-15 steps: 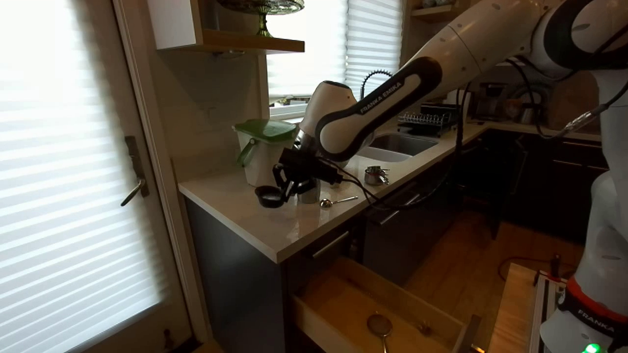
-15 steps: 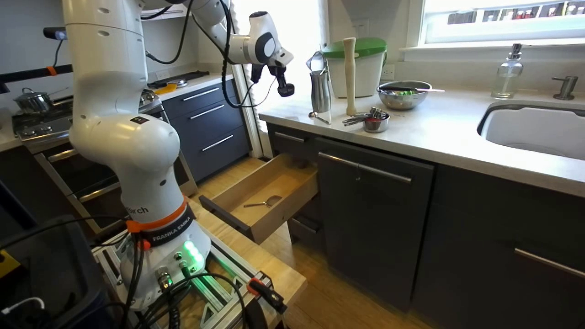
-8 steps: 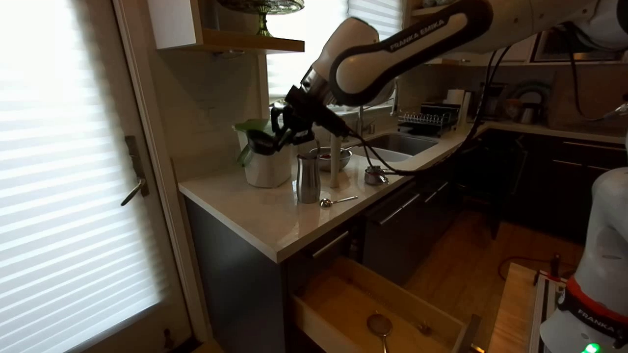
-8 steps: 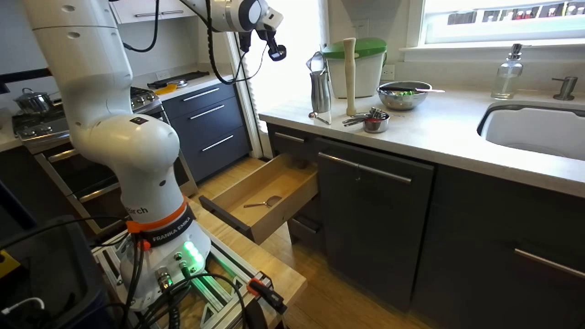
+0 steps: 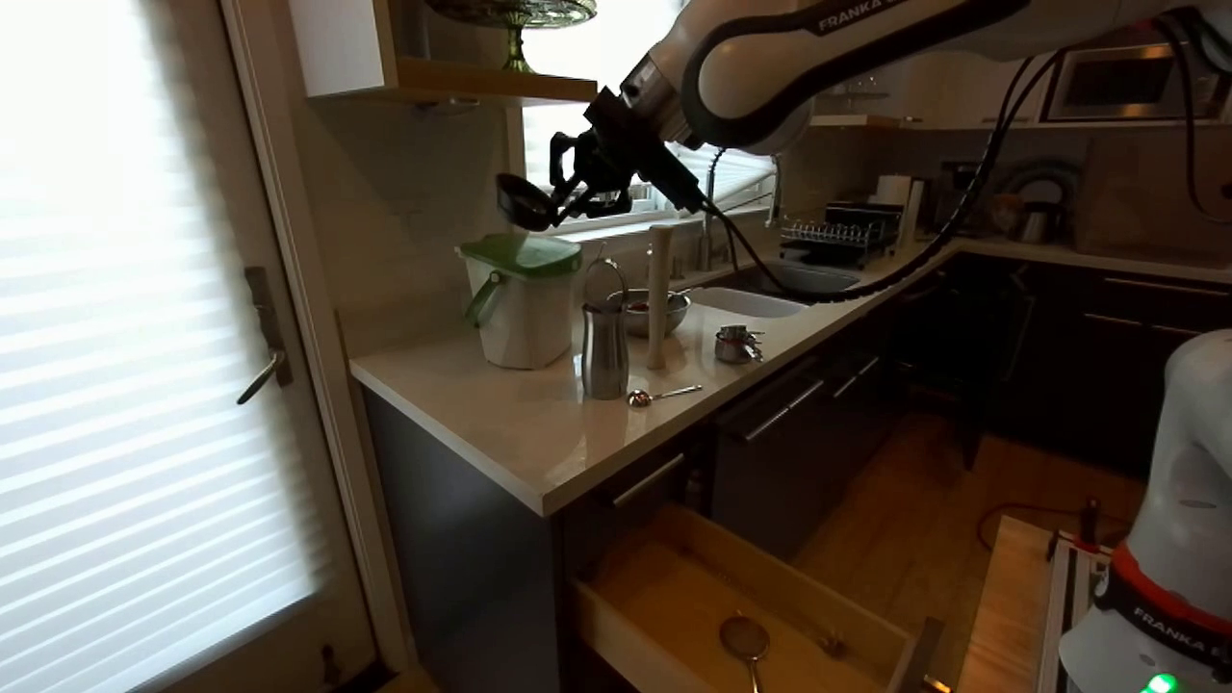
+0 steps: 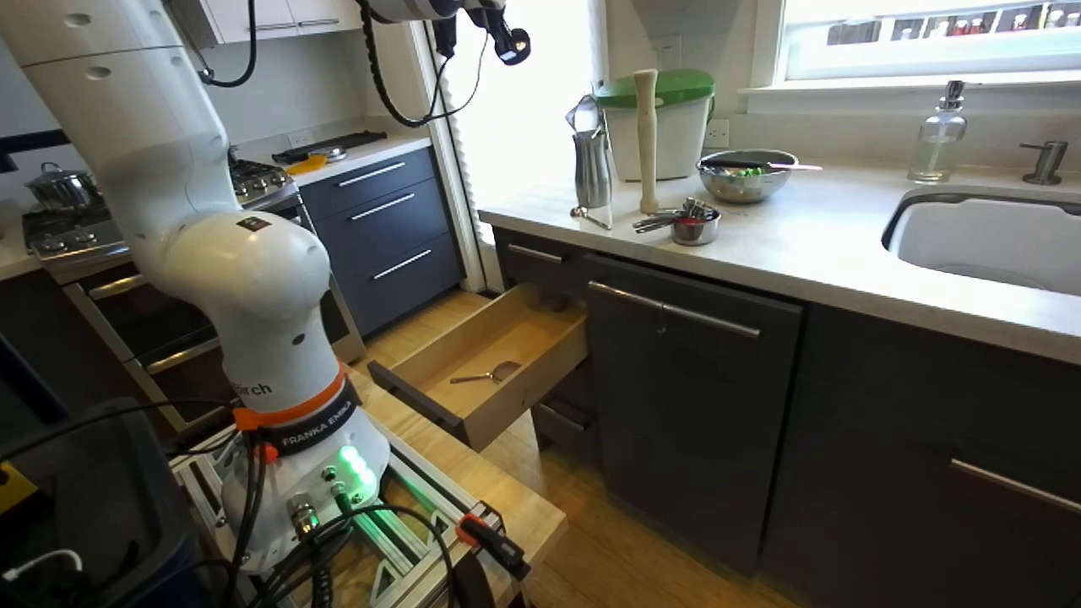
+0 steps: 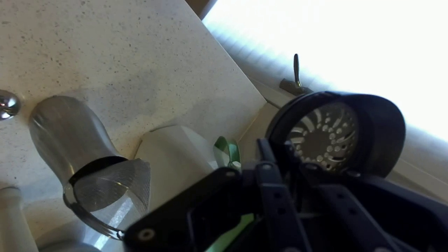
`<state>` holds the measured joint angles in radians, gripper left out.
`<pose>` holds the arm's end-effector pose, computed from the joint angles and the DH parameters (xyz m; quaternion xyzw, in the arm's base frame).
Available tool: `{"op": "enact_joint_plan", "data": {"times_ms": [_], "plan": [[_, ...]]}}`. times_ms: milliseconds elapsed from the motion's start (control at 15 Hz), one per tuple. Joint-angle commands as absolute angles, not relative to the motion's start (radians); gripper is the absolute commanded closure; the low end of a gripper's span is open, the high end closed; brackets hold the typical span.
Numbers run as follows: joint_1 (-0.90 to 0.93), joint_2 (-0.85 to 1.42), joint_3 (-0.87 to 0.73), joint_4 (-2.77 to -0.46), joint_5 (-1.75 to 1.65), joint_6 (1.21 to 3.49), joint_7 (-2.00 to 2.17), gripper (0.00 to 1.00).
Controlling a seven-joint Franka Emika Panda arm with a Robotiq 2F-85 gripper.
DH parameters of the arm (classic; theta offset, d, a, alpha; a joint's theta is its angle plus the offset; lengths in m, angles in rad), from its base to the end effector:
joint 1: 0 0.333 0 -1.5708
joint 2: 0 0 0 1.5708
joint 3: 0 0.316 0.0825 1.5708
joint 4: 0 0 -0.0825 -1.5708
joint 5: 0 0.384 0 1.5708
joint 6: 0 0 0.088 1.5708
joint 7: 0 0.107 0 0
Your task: Pick up the black object on the left side of the counter and put it on the top shelf on the left
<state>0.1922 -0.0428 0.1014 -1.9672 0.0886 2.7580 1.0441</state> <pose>0.5713 0.1700 0.5896 -0.8390 0.3628 -0.2988 0.2741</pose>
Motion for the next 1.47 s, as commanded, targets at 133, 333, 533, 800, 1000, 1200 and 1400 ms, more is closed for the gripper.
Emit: {"op": "enact_joint_plan", "data": {"times_ms": [133, 333, 533, 800, 1000, 1200, 1400], "plan": [[0.149, -0.033, 0.071, -1.872, 0.025, 2.915, 1.237, 0.98], [0.111, -0.006, 0.055, -1.784, -0.101, 3.013, 1.377, 0.98], [0.101, -0.018, 0.047, -1.777, -0.138, 3.013, 1.4, 0.9], [0.077, 0.036, 0.039, -1.686, -0.216, 3.035, 1.502, 0.98], [0.089, 0.094, 0.058, -1.56, -0.178, 3.028, 1.45, 0.98], [0.108, 0.159, 0.075, -1.407, -0.221, 2.935, 1.424, 0.98], [0.134, 0.238, 0.038, -1.224, -0.333, 2.799, 1.484, 0.98]]}}
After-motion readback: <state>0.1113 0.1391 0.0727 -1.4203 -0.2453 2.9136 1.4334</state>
